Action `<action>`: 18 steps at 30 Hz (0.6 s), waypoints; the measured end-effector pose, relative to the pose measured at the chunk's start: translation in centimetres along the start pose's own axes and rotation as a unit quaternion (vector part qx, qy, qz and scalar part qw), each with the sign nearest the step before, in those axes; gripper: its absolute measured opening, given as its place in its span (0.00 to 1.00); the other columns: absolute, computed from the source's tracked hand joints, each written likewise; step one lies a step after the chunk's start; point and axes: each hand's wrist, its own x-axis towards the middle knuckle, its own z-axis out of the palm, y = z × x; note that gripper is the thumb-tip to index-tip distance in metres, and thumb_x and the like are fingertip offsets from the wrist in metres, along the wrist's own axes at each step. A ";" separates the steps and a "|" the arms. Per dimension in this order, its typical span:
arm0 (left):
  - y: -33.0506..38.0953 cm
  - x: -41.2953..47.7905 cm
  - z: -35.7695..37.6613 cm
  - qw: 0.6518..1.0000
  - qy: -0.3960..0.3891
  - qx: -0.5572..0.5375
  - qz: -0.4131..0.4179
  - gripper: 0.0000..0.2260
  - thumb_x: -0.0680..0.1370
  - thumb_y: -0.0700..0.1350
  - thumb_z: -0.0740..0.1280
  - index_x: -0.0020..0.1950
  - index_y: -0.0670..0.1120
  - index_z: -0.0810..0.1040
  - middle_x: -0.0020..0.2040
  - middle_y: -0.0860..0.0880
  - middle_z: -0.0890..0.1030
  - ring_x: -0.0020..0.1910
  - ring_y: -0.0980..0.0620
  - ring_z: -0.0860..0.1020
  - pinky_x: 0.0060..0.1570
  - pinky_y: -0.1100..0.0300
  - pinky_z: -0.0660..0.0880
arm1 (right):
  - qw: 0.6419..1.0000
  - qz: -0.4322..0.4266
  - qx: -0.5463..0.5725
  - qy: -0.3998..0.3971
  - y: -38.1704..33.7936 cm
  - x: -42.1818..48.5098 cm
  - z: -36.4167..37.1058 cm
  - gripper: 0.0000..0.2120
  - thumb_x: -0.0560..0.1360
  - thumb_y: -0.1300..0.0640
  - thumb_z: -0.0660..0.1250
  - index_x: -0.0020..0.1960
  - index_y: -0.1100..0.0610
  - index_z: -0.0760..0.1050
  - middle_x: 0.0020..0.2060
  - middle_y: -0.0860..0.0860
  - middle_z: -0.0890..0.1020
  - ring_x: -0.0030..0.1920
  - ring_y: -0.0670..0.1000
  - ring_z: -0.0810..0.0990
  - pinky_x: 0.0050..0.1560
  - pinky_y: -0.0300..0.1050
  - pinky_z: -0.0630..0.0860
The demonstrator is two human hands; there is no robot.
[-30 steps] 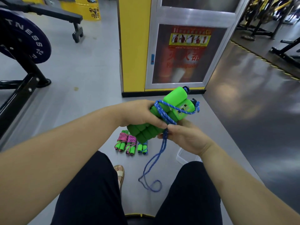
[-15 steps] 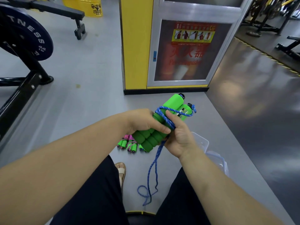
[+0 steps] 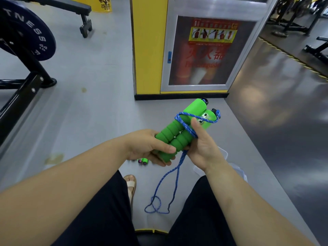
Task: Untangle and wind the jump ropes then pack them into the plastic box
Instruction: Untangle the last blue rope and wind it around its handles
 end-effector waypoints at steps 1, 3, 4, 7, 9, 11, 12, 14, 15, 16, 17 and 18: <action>0.1 -0.2 -0.2 1.000 -0.016 -0.019 -0.002 0.15 0.69 0.40 0.73 0.54 0.38 0.78 0.47 0.39 0.82 0.42 0.44 0.83 0.43 0.56 0.81 | 0.999 0.001 -0.013 -0.037 0.2 0.0 -0.7 0.37 0.55 0.32 0.74 0.56 0.52 0.76 0.50 0.54 0.78 0.43 0.51 0.72 0.38 0.42 0.67; 0.2 -0.7 -0.4 0.998 -0.052 -0.035 -0.003 0.13 0.68 0.41 0.73 0.51 0.39 0.79 0.43 0.41 0.83 0.40 0.45 0.83 0.42 0.55 0.81 | 0.997 0.002 -0.006 -0.082 0.3 0.0 -1.9 0.48 0.52 0.28 0.73 0.63 0.54 0.70 0.54 0.56 0.72 0.41 0.50 0.67 0.34 0.38 0.66; 0.3 -0.9 -0.3 0.996 -0.075 -0.044 -0.001 0.15 0.65 0.41 0.77 0.49 0.40 0.80 0.42 0.41 0.83 0.38 0.45 0.83 0.41 0.55 0.81 | 0.995 0.009 0.017 -0.093 0.4 0.0 -2.6 0.48 0.52 0.29 0.74 0.63 0.55 0.69 0.53 0.56 0.70 0.41 0.50 0.66 0.33 0.38 0.67; 0.6 -1.2 0.3 0.980 -0.182 -0.082 0.010 0.21 0.58 0.49 0.82 0.46 0.42 0.83 0.41 0.42 0.83 0.37 0.46 0.83 0.39 0.56 0.81 | 0.983 0.031 0.070 -0.169 1.0 -0.7 -3.7 0.36 0.55 0.37 0.79 0.56 0.55 0.78 0.49 0.57 0.75 0.44 0.54 0.71 0.41 0.45 0.69; 0.7 -1.1 1.3 0.964 -0.253 -0.082 0.016 0.20 0.60 0.51 0.80 0.47 0.43 0.83 0.41 0.42 0.84 0.36 0.47 0.83 0.39 0.57 0.81 | 0.985 0.017 0.052 -0.165 0.9 -0.8 -3.0 0.27 0.66 0.43 0.74 0.56 0.61 0.79 0.52 0.60 0.81 0.49 0.59 0.79 0.46 0.50 0.76; 0.7 -0.8 2.5 0.954 -0.290 -0.075 0.010 0.20 0.62 0.50 0.79 0.49 0.42 0.81 0.41 0.43 0.84 0.37 0.47 0.83 0.39 0.57 0.81 | 0.988 -0.138 -0.006 -0.075 0.0 -2.5 -3.3 0.24 0.81 0.52 0.46 0.66 0.65 0.70 0.63 0.60 0.76 0.62 0.55 0.76 0.61 0.48 0.73; 0.7 -0.7 3.0 0.950 -0.302 -0.071 0.008 0.20 0.63 0.50 0.79 0.49 0.41 0.81 0.42 0.43 0.84 0.37 0.48 0.83 0.39 0.57 0.81 | 0.981 -0.144 0.052 -0.121 0.5 -1.2 -4.2 0.31 0.78 0.55 0.33 0.70 0.63 0.65 0.66 0.58 0.73 0.66 0.52 0.72 0.66 0.45 0.67; 0.6 -0.4 3.5 0.945 -0.318 -0.070 0.003 0.19 0.63 0.50 0.78 0.49 0.42 0.82 0.42 0.43 0.84 0.38 0.48 0.83 0.39 0.58 0.81 | 0.961 -0.189 0.068 -0.189 1.8 1.0 -6.1 0.27 0.79 0.59 0.36 0.69 0.55 0.68 0.64 0.49 0.76 0.62 0.43 0.74 0.62 0.38 0.70; 0.7 -0.4 3.6 0.944 -0.320 -0.073 0.004 0.18 0.64 0.50 0.78 0.49 0.42 0.82 0.42 0.43 0.84 0.37 0.48 0.83 0.39 0.58 0.81 | 0.964 -0.167 0.061 -0.200 2.0 2.0 -6.7 0.22 0.80 0.58 0.45 0.65 0.52 0.73 0.60 0.46 0.79 0.56 0.41 0.77 0.56 0.35 0.74; 0.7 -0.4 3.5 0.944 -0.321 -0.078 0.006 0.18 0.64 0.50 0.78 0.49 0.43 0.83 0.42 0.43 0.84 0.37 0.48 0.83 0.38 0.58 0.81 | 0.970 -0.096 0.055 -0.218 1.3 1.3 -5.9 0.18 0.79 0.55 0.51 0.61 0.51 0.77 0.55 0.44 0.81 0.52 0.40 0.79 0.51 0.35 0.76; 0.8 -0.5 3.3 0.945 -0.316 -0.084 0.013 0.18 0.63 0.50 0.78 0.48 0.43 0.83 0.41 0.43 0.84 0.37 0.48 0.83 0.38 0.58 0.81 | 0.968 -0.029 0.048 -0.246 0.3 0.5 -4.6 0.17 0.78 0.52 0.54 0.58 0.50 0.79 0.52 0.44 0.83 0.50 0.40 0.80 0.50 0.36 0.77; 0.9 -0.6 3.0 0.948 -0.305 -0.090 0.020 0.18 0.63 0.50 0.79 0.48 0.44 0.83 0.41 0.43 0.84 0.36 0.48 0.83 0.38 0.58 0.81 | 0.965 0.024 0.049 -0.255 0.3 0.3 -3.2 0.17 0.76 0.51 0.55 0.54 0.52 0.81 0.49 0.47 0.84 0.48 0.43 0.81 0.49 0.39 0.77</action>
